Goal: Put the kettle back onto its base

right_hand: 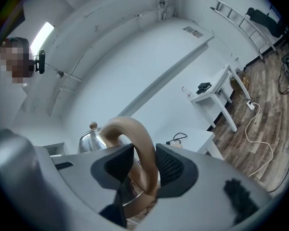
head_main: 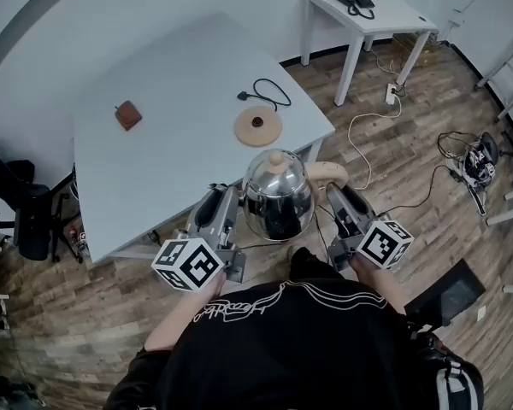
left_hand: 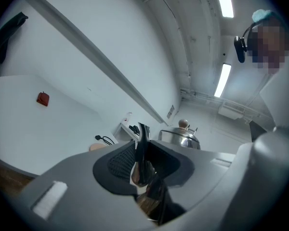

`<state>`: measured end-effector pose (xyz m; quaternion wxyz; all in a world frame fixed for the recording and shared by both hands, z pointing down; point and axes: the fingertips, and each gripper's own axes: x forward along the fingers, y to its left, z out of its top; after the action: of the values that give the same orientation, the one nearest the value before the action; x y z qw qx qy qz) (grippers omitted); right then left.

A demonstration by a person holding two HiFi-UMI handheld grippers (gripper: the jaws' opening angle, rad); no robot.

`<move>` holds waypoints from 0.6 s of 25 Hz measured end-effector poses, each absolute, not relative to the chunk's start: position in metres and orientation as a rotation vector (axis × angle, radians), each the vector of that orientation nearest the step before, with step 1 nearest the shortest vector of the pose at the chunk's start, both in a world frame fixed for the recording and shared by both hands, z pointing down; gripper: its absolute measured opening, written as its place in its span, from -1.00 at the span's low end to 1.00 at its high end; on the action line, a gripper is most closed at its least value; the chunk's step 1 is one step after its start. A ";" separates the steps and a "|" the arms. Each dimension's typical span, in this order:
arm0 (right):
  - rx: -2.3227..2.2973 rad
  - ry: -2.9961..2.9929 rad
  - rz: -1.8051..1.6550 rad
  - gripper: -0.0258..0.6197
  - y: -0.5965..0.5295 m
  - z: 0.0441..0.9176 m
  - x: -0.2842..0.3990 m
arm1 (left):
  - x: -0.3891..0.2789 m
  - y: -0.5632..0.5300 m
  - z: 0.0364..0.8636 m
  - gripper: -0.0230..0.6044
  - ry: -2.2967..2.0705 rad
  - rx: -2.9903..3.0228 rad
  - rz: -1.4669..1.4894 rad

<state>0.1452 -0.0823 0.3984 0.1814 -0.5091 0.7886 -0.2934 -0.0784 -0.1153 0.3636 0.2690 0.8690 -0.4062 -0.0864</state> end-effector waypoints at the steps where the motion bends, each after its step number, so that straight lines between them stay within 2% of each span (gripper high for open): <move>1: -1.430 2.229 -0.840 -0.47 -0.090 0.401 0.146 | -0.078 -0.121 0.365 -0.62 -1.106 2.335 -0.230; 15: -1.354 2.364 -0.988 -0.47 -0.279 0.432 0.165 | -0.062 -0.292 0.404 -0.62 -1.220 2.174 -0.241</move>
<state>0.1645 -0.2791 0.4323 0.1219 -0.4637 0.8097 -0.3383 -0.0620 -0.2918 0.4044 0.3129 0.8244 -0.4627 -0.0915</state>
